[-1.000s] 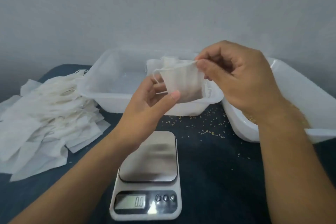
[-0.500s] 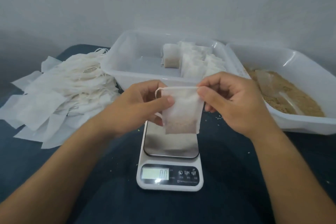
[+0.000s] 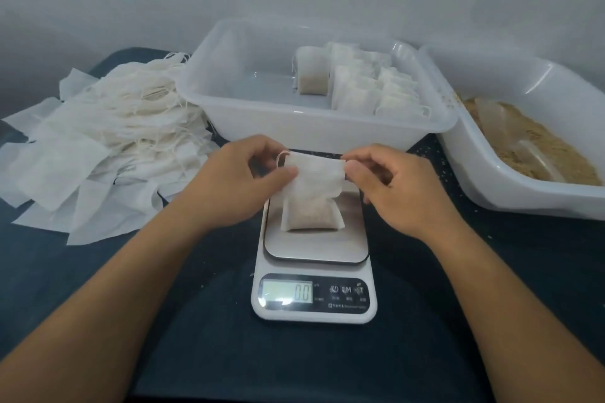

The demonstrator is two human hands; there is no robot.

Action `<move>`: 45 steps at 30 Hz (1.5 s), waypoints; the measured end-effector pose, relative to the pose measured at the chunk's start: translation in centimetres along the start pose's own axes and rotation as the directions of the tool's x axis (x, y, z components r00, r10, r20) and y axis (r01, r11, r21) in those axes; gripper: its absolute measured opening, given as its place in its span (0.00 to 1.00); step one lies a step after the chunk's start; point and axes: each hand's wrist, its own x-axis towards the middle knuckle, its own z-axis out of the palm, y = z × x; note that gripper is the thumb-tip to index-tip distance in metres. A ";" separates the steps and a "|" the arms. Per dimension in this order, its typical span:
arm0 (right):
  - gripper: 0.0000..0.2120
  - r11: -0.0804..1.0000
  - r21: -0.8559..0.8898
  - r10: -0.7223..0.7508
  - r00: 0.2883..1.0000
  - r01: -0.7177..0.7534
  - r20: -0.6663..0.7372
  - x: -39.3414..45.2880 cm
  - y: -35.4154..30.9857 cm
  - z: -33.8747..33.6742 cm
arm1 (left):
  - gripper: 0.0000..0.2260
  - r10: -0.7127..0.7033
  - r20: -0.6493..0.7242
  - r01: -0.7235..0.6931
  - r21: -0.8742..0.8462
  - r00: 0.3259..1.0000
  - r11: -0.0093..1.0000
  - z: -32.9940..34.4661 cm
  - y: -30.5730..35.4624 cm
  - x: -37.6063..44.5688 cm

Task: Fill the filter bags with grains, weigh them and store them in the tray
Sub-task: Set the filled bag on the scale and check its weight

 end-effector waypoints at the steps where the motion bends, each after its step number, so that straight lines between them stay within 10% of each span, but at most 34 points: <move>1: 0.08 1.000 -0.009 0.015 1.000 -0.016 -0.026 0.0 0.2 -0.1 | 0.06 -0.021 -0.035 0.020 -0.021 0.999 1.000 -0.3 -0.2 0.2; 10: 0.15 0.978 -0.032 0.200 0.971 -0.205 -0.130 0.8 3.1 -0.4 | 0.14 -0.300 -0.270 0.254 -0.196 0.915 0.947 -0.9 -2.9 2.2; 33: 0.10 0.999 0.026 -0.025 0.992 0.028 -0.123 1.2 0.7 1.3 | 0.09 -0.168 -0.190 0.153 -0.092 0.967 0.984 0.1 -2.6 2.3; 45: 0.04 0.982 -0.115 -0.125 0.968 0.153 0.218 2.9 -3.3 1.1 | 0.08 -0.082 -0.223 0.059 -0.108 0.971 0.992 0.0 -1.3 1.6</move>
